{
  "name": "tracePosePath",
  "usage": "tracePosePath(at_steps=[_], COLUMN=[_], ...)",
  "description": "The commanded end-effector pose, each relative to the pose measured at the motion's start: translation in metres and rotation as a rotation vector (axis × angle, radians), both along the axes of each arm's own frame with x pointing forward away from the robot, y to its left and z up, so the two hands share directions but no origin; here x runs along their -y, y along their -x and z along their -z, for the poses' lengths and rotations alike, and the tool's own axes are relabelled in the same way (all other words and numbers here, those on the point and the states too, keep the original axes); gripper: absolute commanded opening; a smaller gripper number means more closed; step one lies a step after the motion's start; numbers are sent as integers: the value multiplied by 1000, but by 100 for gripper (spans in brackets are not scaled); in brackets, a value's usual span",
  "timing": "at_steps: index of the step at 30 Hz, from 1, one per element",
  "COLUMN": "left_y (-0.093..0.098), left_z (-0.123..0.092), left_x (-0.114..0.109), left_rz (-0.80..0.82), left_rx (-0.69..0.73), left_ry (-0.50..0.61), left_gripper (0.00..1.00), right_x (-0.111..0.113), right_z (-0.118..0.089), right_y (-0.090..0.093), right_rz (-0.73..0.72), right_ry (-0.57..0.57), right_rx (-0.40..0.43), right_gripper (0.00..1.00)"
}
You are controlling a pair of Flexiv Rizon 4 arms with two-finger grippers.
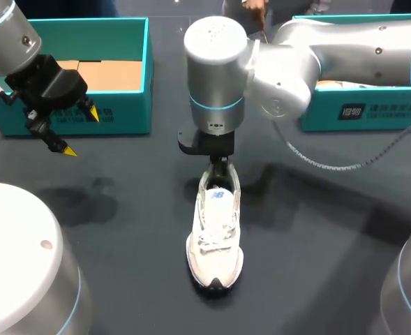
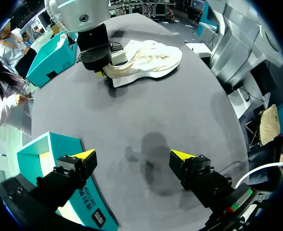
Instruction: Take the shoe out of the shoebox, open the shoe tongue, remove and reinsert the insole, then place the shoe into the shoebox
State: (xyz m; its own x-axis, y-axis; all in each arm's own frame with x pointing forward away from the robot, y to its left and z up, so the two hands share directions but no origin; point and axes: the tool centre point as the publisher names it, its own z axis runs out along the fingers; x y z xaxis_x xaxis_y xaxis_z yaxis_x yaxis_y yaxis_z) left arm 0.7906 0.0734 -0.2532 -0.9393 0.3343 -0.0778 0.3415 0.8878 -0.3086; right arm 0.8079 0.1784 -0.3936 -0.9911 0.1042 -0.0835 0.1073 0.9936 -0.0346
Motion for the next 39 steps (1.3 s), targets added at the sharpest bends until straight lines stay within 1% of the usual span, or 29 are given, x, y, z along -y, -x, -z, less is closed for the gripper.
tracePosePath(at_steps=[1,8,11,13,14,19,20,22,23,27,39], left_y=[1,1,1,1,1,1,1,1,1,1,1], left_z=[0,0,0,0,0,0,0,0,0,0,0], left_x=[-1,-1,-1,-1,-1,-1,-1,-1,-1,-1,-1], left_rz=[0,0,0,0,0,0,0,0,0,0,0], left_rx=[2,2,2,2,2,2,2,2,2,2,2], left_ry=[-2,-2,-2,-2,-2,-2,-2,-2,-2,-2,-2], left_gripper=[100,100,100,100,100,100,100,100,100,100,100], right_x=[3,12,17,21,23,37,40,45,48,55,55], right_z=[-15,-48,-65,-78,-83,-115,-120,-131,-137,-160,-160], right_y=[6,4,1,-2,-3,-14,-17,-22,-25,-34,-34], right_rz=[7,15,8,2,0,-21,-21,-28,-27,-37,-37], right_ry=[16,63,77,66,83,69,89,90,113,90,90], right_rx=[19,57,75,86,93,112,109,114,116,126,126], right_gripper=[0,0,0,0,0,0,0,0,0,0,0])
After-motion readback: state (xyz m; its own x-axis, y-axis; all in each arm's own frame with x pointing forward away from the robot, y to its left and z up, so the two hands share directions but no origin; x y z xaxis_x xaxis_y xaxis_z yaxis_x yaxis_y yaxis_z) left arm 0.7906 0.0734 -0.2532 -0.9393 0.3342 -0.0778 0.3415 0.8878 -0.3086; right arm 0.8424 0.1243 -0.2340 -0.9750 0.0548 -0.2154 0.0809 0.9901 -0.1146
